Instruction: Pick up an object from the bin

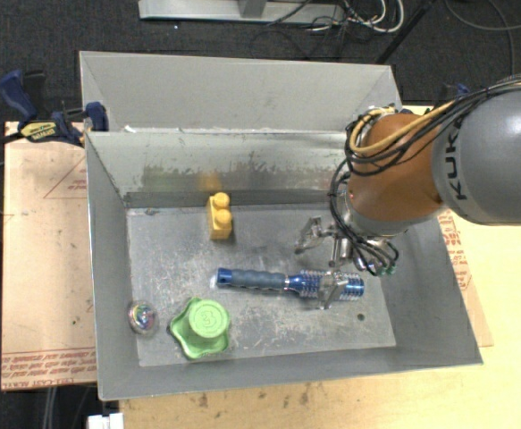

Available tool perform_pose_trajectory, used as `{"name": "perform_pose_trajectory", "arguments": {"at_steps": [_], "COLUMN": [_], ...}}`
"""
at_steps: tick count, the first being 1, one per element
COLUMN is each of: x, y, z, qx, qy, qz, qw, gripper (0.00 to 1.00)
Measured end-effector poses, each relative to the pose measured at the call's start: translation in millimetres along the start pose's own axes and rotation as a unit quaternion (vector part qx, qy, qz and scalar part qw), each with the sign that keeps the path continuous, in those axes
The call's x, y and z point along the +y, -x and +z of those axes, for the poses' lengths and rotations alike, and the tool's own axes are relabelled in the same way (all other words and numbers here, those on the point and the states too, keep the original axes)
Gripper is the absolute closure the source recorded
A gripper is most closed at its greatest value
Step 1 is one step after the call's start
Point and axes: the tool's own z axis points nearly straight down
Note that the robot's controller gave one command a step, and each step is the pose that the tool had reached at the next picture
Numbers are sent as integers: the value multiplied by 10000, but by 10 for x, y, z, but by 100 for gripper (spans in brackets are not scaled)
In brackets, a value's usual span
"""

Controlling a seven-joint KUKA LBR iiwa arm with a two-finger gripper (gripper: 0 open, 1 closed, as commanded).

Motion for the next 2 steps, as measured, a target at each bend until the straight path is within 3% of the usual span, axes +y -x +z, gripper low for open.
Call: {"name": "perform_pose_trajectory", "arguments": {"at_steps": [1,2], "x": [-18,-32], "y": [-88,-147], "z": [11,252], "qx": [21,-28], "qy": [6,9], "qz": [345,745], "qw": [9994,9972], "gripper": [0,0]}}
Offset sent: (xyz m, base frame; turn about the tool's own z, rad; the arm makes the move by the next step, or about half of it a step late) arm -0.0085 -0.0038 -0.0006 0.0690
